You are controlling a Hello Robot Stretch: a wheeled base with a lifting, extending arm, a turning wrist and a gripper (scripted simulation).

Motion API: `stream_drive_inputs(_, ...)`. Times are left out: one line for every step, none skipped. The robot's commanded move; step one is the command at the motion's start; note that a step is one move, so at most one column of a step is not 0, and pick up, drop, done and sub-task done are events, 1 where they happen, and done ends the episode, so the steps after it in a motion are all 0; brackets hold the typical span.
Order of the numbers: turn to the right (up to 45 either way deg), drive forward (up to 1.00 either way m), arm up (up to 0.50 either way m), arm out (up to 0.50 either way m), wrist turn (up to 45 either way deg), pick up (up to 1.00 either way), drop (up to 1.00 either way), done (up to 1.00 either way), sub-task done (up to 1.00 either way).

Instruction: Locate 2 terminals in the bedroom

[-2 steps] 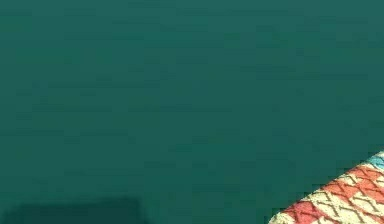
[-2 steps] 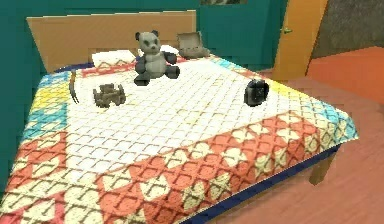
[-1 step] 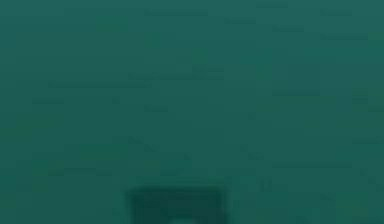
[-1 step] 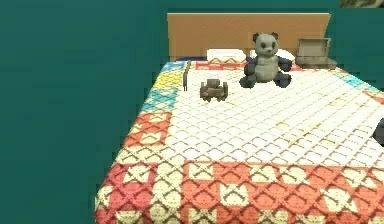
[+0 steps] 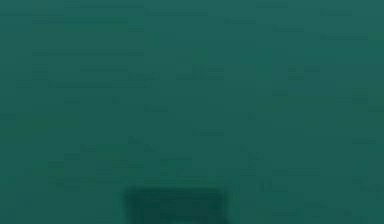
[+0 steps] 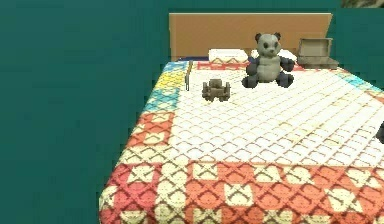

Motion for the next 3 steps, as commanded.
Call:
stream_drive_inputs(-45.0, 0.0, 0.0, 0.0, 0.0, 0.0, 0.0, 0.0, 0.0)
stream_drive_inputs(-45.0, 0.0, 0.0, 0.0, 0.0, 0.0, 0.0, 0.0, 0.0)
stream_drive_inputs(-21.0, 0.0, 0.0, 0.0, 0.0, 0.0, 0.0, 0.0, 0.0)
